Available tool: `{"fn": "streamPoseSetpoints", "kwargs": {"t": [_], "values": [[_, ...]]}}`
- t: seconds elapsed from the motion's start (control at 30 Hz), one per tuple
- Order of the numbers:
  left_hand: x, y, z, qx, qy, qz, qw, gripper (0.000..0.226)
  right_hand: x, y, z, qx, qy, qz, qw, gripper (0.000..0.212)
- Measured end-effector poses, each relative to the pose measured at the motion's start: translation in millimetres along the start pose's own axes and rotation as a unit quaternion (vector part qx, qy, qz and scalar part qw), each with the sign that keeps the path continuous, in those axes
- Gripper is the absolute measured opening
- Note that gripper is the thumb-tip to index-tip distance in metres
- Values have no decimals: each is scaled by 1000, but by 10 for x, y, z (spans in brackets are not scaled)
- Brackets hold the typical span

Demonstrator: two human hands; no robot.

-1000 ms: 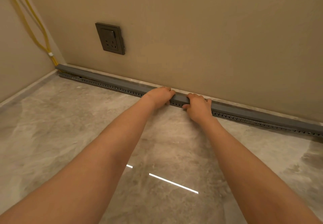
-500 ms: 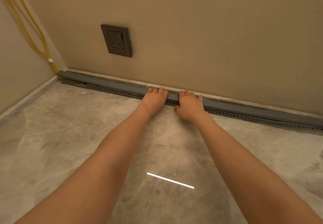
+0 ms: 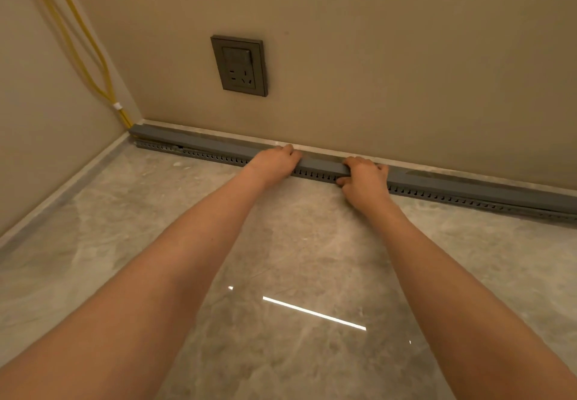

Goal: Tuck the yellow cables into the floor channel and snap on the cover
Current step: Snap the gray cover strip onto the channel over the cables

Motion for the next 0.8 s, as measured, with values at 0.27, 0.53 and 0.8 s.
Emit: {"fn": "streamPoseSetpoints", "kwargs": {"t": [0.27,0.53,0.8], "values": [[-48,97,-127,-57,-43,51,996,35,174,-29,89,69,63,24,995,39],[1,67,-159,-90,1,35,995,28,671,-176,-99,42,8,54,998,32],[782,114,-83,51,123,4,991,45,731,-220,-126,36,0,9,999,25]]}}
Point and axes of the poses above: each hand's wrist, its own y-axis away from the middle knuckle, its own z-axis out of the back of the hand, x = y × z, the point moved 2 cm from there along -y, towards the middle knuckle, and after that the axes turned 6 degrees about y, right-handed, at the moved point
